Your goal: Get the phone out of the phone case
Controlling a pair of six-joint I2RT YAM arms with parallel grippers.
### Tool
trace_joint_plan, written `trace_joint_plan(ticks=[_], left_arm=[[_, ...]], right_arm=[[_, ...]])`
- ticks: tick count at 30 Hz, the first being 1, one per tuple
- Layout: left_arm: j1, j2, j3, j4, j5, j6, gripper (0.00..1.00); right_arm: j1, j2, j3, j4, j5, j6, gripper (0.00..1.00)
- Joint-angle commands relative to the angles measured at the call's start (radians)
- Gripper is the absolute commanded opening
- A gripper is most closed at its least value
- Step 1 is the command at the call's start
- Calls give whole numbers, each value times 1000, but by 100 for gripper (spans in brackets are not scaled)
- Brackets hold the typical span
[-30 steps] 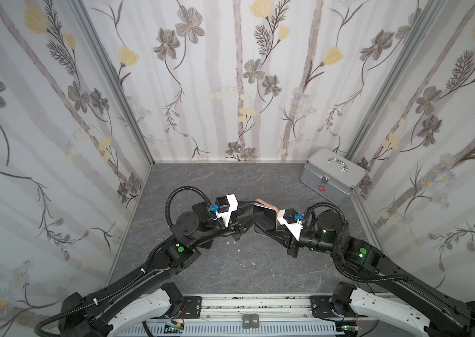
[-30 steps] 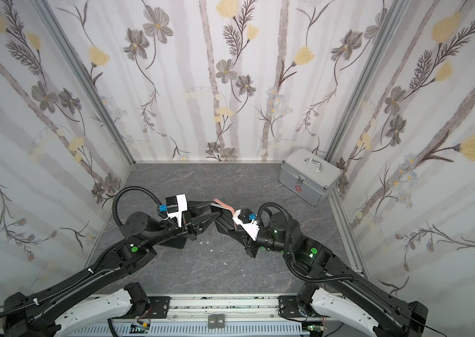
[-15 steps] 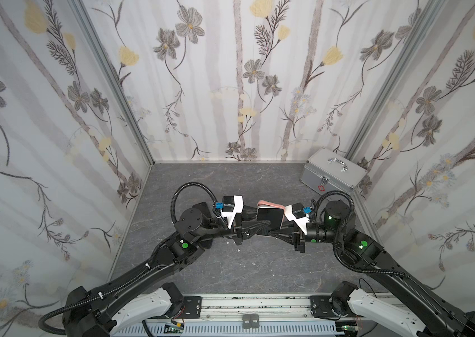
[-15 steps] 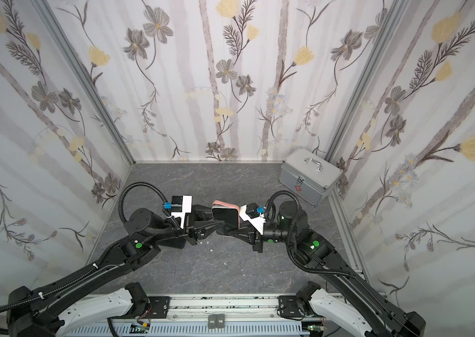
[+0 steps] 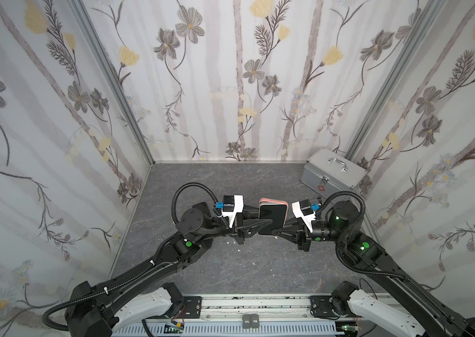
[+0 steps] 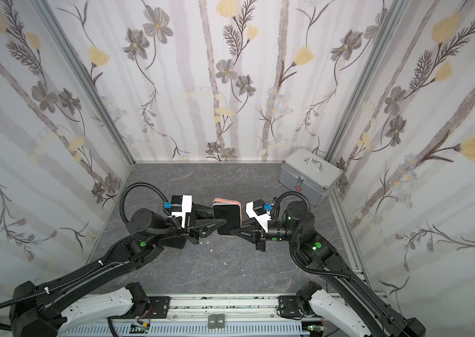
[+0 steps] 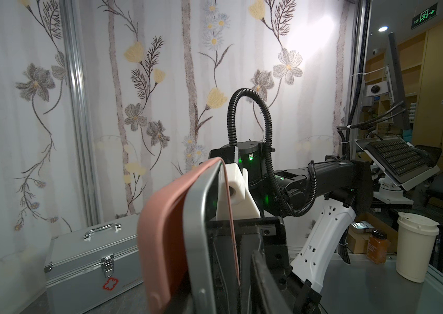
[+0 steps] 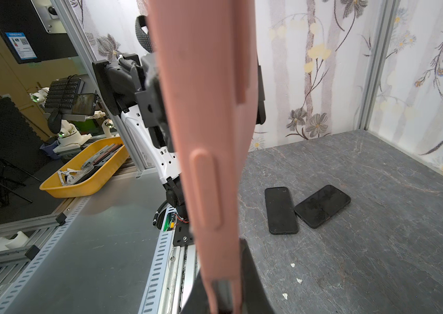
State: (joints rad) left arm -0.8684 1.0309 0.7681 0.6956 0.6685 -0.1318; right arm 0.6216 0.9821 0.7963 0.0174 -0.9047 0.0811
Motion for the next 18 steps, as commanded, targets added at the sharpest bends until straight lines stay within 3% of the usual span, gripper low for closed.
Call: trace_joint_plan(ticks=[1, 15, 18], left_arm=[[-14, 5, -14, -152, 143, 3, 24], [-14, -31, -40, -151, 82, 23, 0], [-13, -34, -42, -157, 52, 34, 0]], right_arm=[[-5, -6, 11, 268, 125, 57, 0], [-5, -16, -12, 189, 161, 14, 0], [-4, -17, -12, 148, 187, -2, 12]])
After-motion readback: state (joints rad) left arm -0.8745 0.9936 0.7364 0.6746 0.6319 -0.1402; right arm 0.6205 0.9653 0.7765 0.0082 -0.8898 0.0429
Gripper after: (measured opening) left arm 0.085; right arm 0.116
